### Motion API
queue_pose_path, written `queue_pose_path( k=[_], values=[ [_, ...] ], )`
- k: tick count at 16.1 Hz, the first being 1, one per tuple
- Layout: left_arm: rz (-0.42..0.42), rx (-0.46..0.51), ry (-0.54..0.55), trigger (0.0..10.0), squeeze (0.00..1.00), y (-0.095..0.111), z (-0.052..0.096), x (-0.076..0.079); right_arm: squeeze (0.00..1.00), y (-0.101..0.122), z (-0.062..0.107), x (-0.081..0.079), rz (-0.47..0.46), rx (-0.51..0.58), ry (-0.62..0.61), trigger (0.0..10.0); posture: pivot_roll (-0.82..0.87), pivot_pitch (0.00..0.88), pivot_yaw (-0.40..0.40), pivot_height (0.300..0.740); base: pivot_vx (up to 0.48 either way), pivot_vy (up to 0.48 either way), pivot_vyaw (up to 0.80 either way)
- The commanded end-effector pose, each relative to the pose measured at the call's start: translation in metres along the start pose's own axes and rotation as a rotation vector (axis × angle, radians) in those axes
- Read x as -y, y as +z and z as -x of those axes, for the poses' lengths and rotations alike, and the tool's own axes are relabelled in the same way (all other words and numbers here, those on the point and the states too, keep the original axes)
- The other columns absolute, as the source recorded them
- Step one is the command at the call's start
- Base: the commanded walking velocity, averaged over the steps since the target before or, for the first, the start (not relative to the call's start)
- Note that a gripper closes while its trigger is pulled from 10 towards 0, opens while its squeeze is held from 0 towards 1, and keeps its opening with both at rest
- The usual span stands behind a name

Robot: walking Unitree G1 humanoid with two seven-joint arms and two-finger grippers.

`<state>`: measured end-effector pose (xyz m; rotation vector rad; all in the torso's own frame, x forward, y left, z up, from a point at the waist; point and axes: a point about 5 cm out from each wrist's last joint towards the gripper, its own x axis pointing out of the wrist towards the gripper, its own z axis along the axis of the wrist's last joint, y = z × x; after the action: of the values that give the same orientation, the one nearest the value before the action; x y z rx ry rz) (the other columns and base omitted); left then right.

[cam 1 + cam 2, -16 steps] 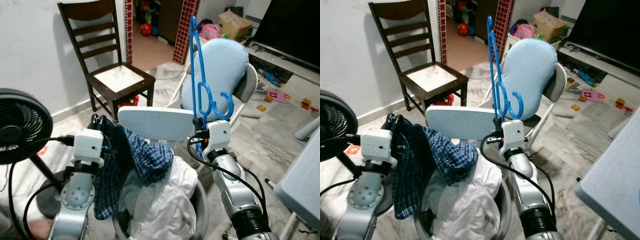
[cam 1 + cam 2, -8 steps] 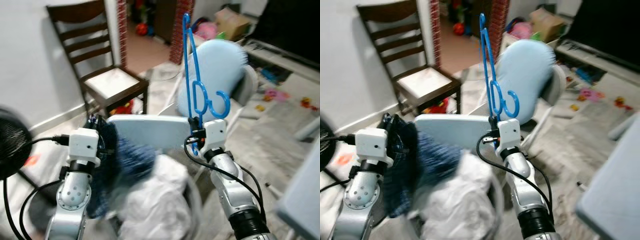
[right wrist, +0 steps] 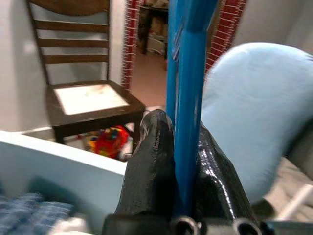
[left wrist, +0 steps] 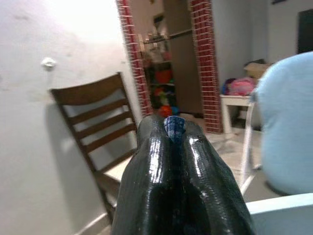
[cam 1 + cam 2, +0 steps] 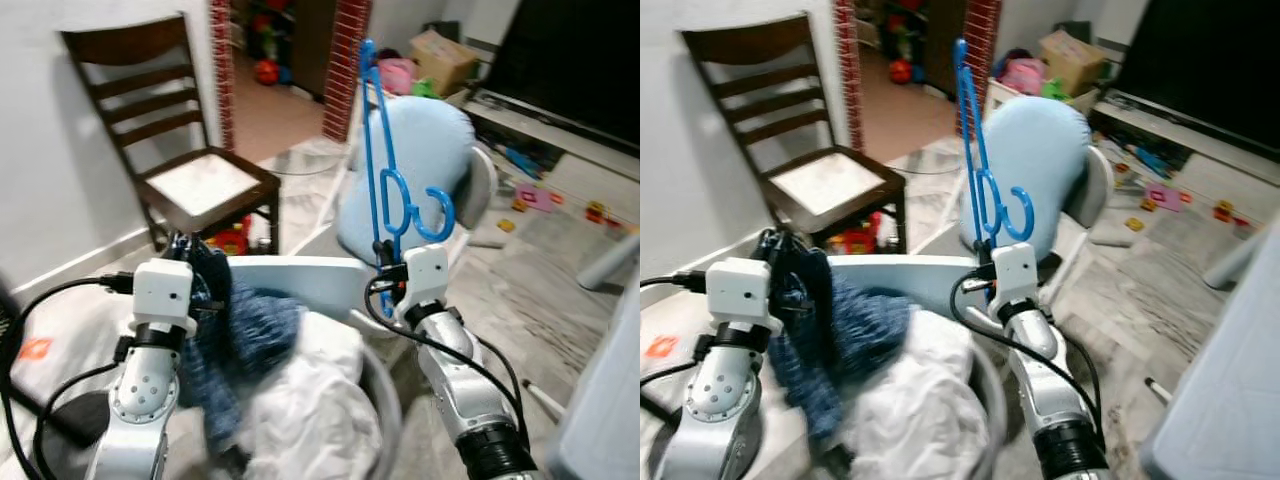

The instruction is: Hang hanger

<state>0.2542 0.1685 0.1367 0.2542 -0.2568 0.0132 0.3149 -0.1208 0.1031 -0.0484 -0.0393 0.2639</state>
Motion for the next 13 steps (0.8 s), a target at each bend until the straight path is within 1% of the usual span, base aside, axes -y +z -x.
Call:
queue_pose_path(
  k=[1,8,10,11,13],
  values=[
    [0.011,-0.006,-0.012,10.0,0.00,0.000,0.003,0.006,0.00,0.002,0.001,0.008,0.006,0.005,-0.020,10.0,0.07,0.029,-0.076,0.740,0.000,0.000,0.00],
    [0.025,-0.025,-0.026,10.0,0.00,-0.003,0.004,0.011,0.00,0.003,0.000,0.007,0.014,0.003,-0.007,10.0,0.07,0.024,-0.078,0.740,0.000,0.000,0.00],
    [0.034,-0.042,-0.019,10.0,0.00,-0.005,0.005,0.011,0.00,0.003,0.000,0.007,0.016,0.003,-0.005,10.0,0.07,0.025,-0.079,0.740,0.000,0.000,0.00],
    [0.026,-0.065,-0.009,10.0,0.00,-0.009,0.007,0.011,0.00,0.002,0.001,0.007,0.019,0.001,-0.002,10.0,0.07,0.025,-0.079,0.740,0.000,0.000,0.00],
    [0.019,-0.075,-0.012,10.0,0.00,-0.011,0.008,0.012,0.00,0.001,0.003,0.009,0.023,-0.002,-0.003,10.0,0.07,0.025,-0.077,0.740,0.000,0.000,0.00]
  ],
)
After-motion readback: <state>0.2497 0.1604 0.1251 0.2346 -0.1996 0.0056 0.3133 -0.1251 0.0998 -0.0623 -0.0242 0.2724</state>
